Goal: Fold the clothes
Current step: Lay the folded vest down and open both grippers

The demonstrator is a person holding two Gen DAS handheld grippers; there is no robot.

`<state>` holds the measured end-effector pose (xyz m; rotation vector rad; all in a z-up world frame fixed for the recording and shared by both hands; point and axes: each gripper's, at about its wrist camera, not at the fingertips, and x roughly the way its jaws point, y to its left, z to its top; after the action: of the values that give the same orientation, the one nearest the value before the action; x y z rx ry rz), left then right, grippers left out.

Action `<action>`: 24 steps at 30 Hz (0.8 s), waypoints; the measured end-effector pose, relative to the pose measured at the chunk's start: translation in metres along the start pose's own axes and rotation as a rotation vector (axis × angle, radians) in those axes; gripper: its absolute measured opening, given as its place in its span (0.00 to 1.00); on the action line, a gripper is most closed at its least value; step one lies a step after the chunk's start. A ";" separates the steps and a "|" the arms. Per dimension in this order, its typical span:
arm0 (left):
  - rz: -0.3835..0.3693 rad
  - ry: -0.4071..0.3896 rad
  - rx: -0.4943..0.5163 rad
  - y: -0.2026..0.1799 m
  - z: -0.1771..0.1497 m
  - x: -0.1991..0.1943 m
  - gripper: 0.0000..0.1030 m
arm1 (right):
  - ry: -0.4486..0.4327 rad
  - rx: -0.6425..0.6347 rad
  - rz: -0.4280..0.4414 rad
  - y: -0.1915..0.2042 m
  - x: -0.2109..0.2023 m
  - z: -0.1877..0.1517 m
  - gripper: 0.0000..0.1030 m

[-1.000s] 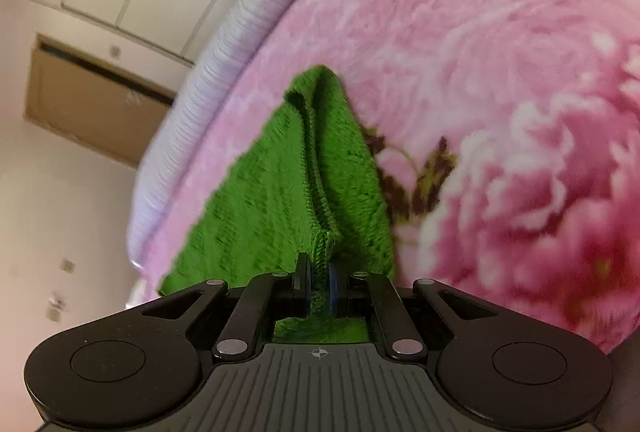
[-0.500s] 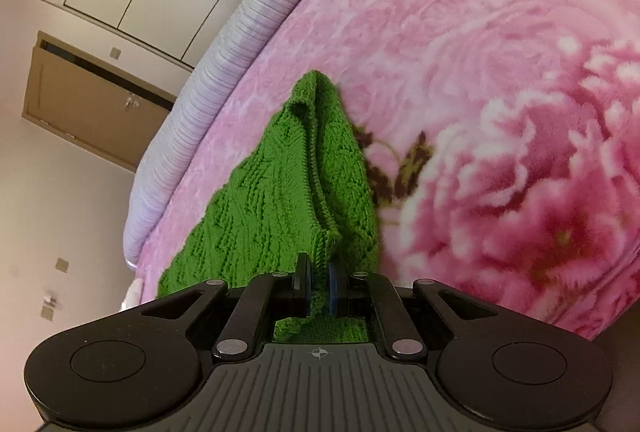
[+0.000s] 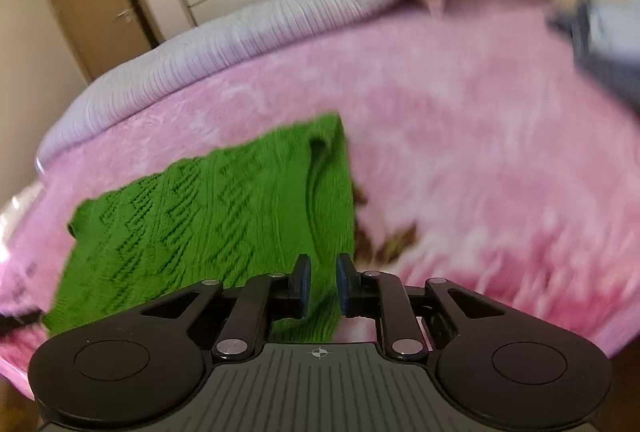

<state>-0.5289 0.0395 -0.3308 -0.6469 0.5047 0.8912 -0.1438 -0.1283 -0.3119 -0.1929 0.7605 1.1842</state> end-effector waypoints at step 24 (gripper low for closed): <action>-0.037 -0.080 0.206 0.006 0.115 0.124 0.07 | -0.030 -0.382 0.073 0.023 0.136 0.091 0.17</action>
<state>-0.4519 0.1898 -0.3319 -0.4295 0.5035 0.8149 -0.1023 0.0313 -0.3242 -0.4657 0.5121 1.3929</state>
